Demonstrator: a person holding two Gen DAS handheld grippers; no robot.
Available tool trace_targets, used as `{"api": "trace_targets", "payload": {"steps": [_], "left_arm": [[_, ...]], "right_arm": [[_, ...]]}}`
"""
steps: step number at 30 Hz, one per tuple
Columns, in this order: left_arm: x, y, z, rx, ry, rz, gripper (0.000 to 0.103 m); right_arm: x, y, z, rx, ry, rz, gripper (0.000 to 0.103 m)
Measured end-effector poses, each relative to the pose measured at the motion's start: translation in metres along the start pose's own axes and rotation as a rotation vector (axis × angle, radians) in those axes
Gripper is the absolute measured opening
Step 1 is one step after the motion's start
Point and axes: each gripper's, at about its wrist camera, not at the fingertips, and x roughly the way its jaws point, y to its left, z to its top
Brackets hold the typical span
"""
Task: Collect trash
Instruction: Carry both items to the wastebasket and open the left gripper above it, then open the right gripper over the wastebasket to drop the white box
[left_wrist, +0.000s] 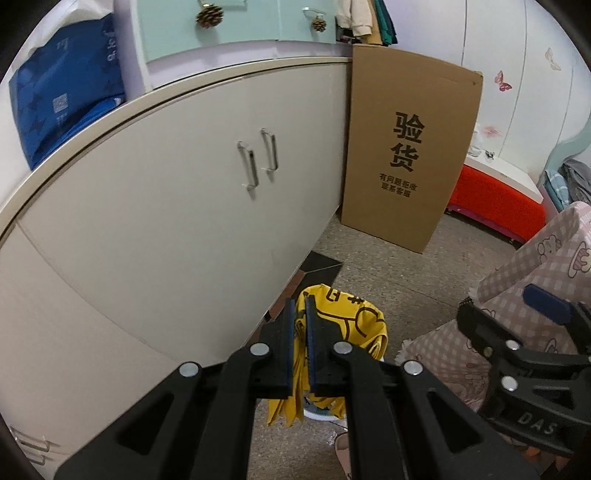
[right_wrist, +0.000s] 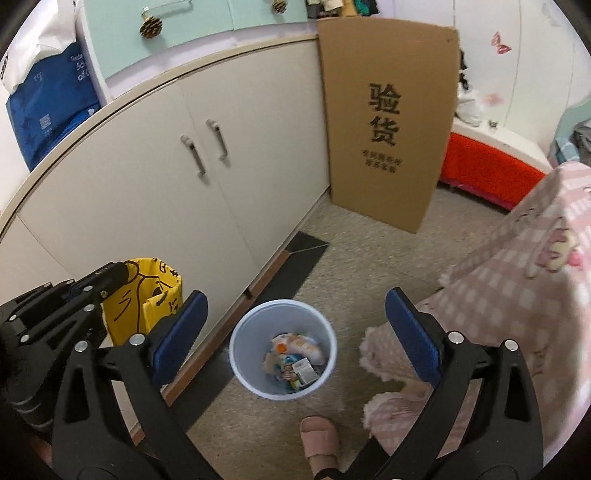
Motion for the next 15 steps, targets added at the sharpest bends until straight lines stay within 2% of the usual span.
{"api": "trace_targets", "payload": {"steps": [6, 10, 11, 12, 13, 14, 15], "left_arm": [[0.003, -0.019, 0.007, 0.008, -0.004, -0.024, 0.006], [0.006, -0.026, 0.013, -0.001, 0.008, -0.043, 0.009], [0.009, -0.027, 0.014, -0.006, 0.022, -0.050, 0.015], [0.010, -0.028, 0.016, -0.014, 0.031, -0.049, 0.033], [0.010, -0.028, 0.017, -0.021, 0.027, -0.046, 0.046], [0.009, -0.028, 0.018, -0.033, 0.017, -0.036, 0.069], [0.007, -0.028, 0.018, -0.042, 0.016, -0.030, 0.075]], "right_arm": [[-0.023, -0.015, 0.003, 0.005, -0.055, -0.055, 0.096], [-0.036, -0.024, 0.004, 0.026, -0.081, -0.059, 0.096], [-0.038, -0.026, 0.004, 0.030, -0.084, -0.060, 0.096], [-0.041, -0.027, 0.004, 0.034, -0.086, -0.060, 0.096], [-0.044, -0.030, 0.003, 0.039, -0.088, -0.060, 0.096], [-0.047, -0.032, 0.002, 0.042, -0.090, -0.062, 0.096], [-0.052, -0.034, 0.000, 0.045, -0.093, -0.063, 0.096]]}}
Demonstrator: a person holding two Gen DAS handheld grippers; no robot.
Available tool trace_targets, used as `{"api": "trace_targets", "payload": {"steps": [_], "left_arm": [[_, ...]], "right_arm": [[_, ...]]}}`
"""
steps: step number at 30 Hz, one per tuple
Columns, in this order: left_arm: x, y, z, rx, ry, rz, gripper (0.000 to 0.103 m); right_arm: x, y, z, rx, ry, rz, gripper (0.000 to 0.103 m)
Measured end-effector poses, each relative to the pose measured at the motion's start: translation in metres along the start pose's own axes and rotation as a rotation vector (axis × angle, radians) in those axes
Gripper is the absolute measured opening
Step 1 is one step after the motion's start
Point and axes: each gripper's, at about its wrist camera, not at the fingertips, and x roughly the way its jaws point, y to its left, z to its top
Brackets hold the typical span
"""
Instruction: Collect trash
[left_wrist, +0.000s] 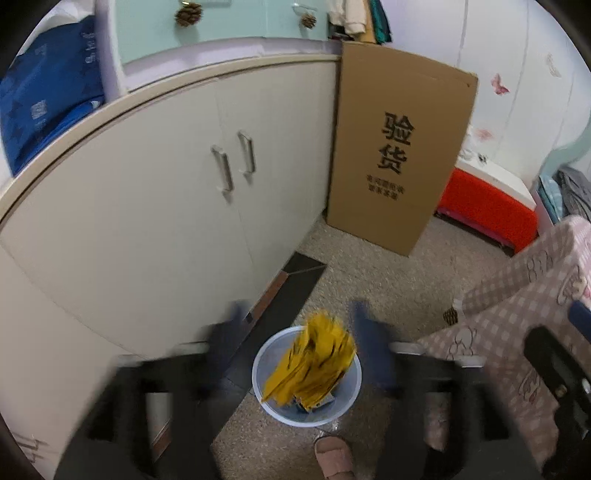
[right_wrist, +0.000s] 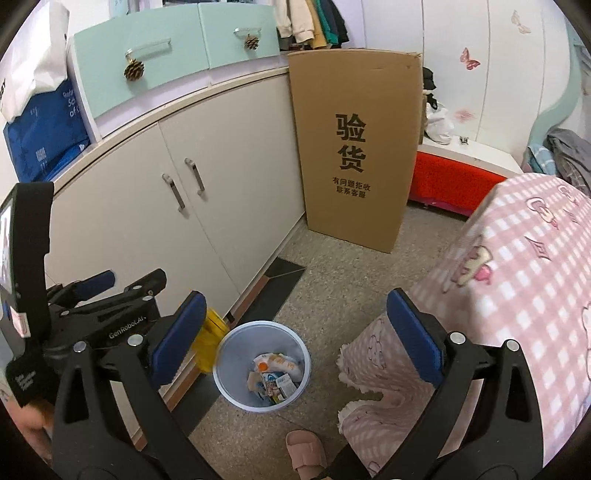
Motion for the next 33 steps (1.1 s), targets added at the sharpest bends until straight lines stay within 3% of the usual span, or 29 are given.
{"api": "trace_targets", "payload": {"steps": [3, 8, 20, 33], "left_arm": [[-0.008, -0.003, -0.001, 0.005, 0.015, -0.024, 0.075], [-0.047, -0.011, -0.009, 0.009, -0.038, -0.041, 0.079], [-0.190, -0.036, -0.039, 0.051, -0.258, -0.120, 0.089], [-0.323, -0.055, -0.096, 0.154, -0.484, -0.172, 0.094]], "right_arm": [[-0.015, -0.004, -0.002, 0.007, -0.013, -0.004, 0.096], [-0.050, -0.009, -0.005, 0.013, -0.053, -0.010, 0.096], [-0.188, -0.021, -0.031, 0.006, -0.255, -0.069, 0.096], [-0.316, -0.024, -0.091, -0.014, -0.463, -0.182, 0.097]]}}
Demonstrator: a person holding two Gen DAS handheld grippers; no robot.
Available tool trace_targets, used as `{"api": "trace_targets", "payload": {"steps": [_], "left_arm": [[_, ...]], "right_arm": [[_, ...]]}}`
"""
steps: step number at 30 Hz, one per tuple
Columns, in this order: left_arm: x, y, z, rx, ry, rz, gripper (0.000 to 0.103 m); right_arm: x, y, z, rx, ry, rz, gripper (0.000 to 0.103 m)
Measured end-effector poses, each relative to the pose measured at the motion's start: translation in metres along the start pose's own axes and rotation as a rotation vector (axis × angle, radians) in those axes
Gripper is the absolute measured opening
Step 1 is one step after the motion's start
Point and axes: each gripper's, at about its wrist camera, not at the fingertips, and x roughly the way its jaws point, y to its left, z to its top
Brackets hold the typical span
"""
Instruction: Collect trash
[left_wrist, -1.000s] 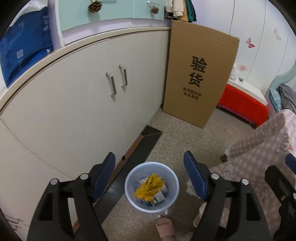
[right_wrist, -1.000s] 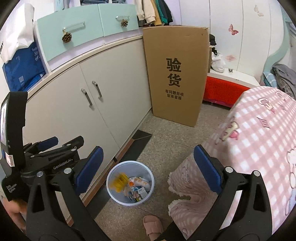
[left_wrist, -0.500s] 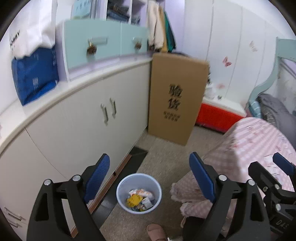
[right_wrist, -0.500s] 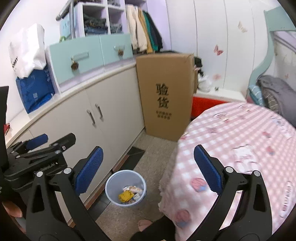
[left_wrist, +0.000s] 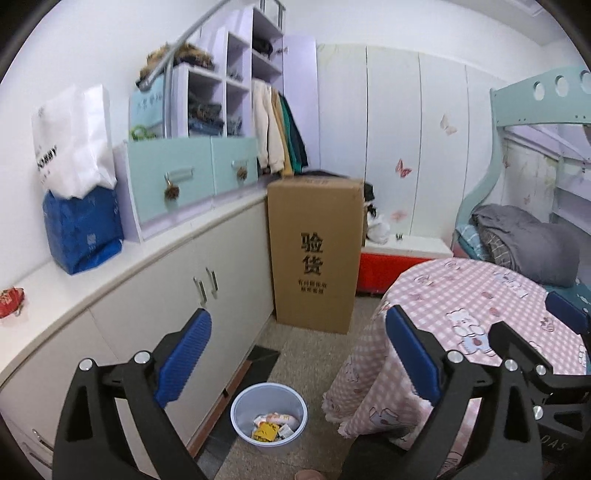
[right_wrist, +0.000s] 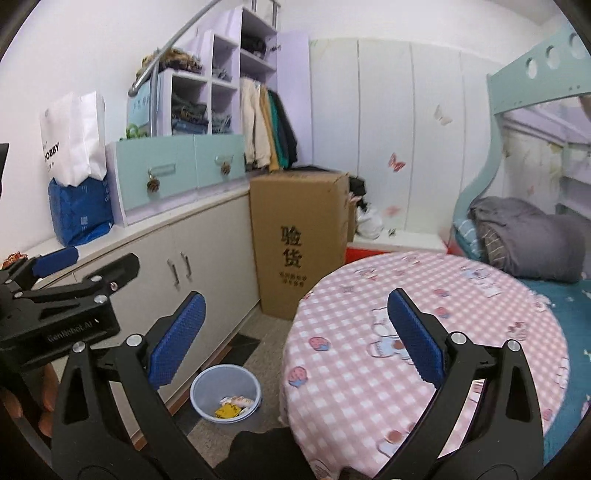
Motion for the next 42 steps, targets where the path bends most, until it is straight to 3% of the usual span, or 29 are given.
{"api": "trace_targets", "payload": {"steps": [9, 15, 42], "left_arm": [[-0.064, -0.010, -0.010, -0.005, -0.109, -0.019, 0.095], [-0.082, -0.018, -0.018, 0.013, -0.126, -0.043, 0.095], [-0.094, -0.029, -0.023, 0.044, -0.140, -0.088, 0.095]], "right_arm": [[-0.056, -0.011, -0.018, 0.018, -0.079, -0.053, 0.097], [-0.075, -0.017, -0.026, 0.015, -0.107, -0.089, 0.097], [-0.081, -0.020, -0.036, 0.014, -0.093, -0.111, 0.097]]}}
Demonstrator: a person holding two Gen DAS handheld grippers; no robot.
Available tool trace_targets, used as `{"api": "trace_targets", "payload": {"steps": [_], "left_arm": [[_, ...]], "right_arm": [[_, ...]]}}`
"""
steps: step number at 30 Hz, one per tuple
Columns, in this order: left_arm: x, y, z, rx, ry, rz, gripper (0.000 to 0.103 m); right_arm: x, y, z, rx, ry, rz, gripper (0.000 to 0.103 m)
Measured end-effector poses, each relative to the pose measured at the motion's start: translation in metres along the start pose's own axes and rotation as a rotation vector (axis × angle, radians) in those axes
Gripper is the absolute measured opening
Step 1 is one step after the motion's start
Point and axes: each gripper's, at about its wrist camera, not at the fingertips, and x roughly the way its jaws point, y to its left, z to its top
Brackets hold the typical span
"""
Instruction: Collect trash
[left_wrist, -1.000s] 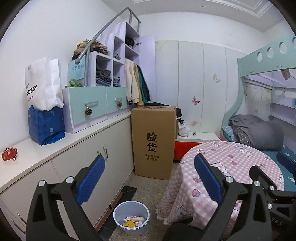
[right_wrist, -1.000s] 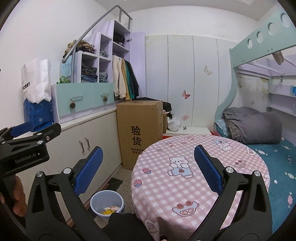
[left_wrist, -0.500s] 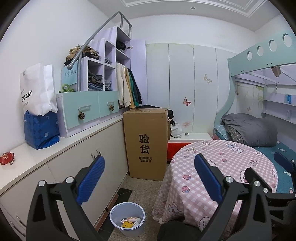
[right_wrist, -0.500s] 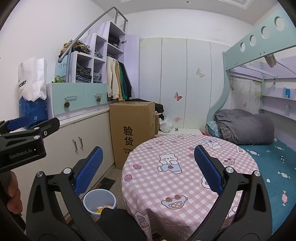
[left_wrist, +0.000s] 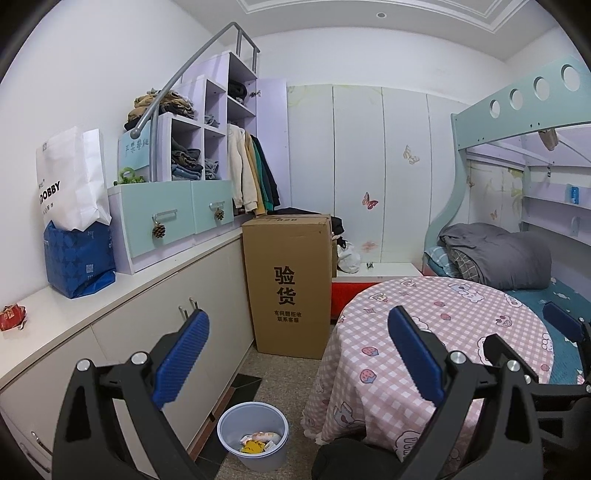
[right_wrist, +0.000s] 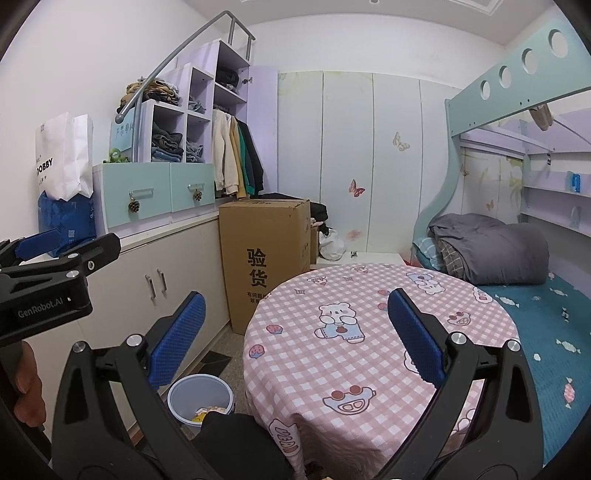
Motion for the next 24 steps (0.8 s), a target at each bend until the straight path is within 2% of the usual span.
{"api": "trace_targets", "payload": {"steps": [24], "left_arm": [[0.0081, 0.0011, -0.0027, 0.003, 0.014, -0.004, 0.095]], "right_arm": [[0.0088, 0.0015, -0.0077, 0.008, 0.023, 0.006, 0.097]]}}
